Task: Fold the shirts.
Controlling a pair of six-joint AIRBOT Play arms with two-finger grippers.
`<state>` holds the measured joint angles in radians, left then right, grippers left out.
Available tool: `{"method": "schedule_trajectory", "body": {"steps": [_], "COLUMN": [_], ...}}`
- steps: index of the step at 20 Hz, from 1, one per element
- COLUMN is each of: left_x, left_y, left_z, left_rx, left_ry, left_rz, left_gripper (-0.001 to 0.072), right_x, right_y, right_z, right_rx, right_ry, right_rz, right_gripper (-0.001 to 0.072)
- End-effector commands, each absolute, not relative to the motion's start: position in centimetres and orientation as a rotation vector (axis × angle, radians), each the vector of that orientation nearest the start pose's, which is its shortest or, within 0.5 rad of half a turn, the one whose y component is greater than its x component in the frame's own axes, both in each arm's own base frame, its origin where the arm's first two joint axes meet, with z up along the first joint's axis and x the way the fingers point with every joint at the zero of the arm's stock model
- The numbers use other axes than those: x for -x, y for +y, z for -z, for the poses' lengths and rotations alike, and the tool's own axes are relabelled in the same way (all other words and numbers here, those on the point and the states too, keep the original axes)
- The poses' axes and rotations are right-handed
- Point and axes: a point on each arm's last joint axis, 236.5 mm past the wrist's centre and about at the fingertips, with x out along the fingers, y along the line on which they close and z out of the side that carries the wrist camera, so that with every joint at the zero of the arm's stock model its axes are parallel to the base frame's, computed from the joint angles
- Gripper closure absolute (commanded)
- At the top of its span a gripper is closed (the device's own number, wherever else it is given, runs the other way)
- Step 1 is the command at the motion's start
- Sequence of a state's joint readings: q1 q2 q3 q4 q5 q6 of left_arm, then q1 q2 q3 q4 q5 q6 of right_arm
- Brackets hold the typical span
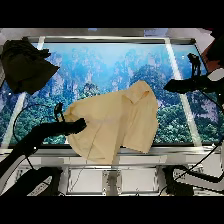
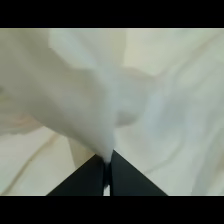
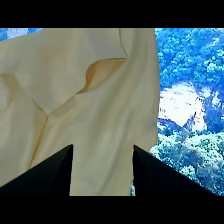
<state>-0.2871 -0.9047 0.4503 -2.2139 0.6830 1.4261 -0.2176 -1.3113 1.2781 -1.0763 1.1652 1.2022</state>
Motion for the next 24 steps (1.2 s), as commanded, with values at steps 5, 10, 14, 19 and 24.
{"method": "schedule_trajectory", "body": {"steps": [5, 10, 14, 19, 24], "left_x": [-28.0, -39.1, -45.0, -52.5, -53.6], "left_y": [-15.2, -6.3, 1.3, 3.6, 2.3], "left_z": [-3.2, -14.8, -16.9, -9.1, -9.6], "left_rx": [0.252, 0.293, 0.426, 0.466, 0.473], "left_ry": [1.178, 0.675, 0.518, 0.605, 0.655], "left_rz": [0.352, 0.041, -0.102, -0.151, -0.089], "left_gripper": [0.0691, 0.0693, 0.0693, 0.0691, 0.0003], "right_x": [-37.0, -35.0, -35.5, -37.1, -30.9], "right_y": [-0.6, 0.8, 1.8, 4.6, 6.0], "right_z": [-2.8, 0.8, 2.0, 0.9, 4.1], "right_rx": [-0.126, -0.202, -0.270, -0.430, -0.465], "right_ry": [1.310, 1.377, 1.341, 1.256, 1.478], "right_rz": [-0.276, -0.297, -0.299, -0.346, -0.405], "right_gripper": [0.0276, 0.0275, 0.0276, 0.0275, 0.0251]}}
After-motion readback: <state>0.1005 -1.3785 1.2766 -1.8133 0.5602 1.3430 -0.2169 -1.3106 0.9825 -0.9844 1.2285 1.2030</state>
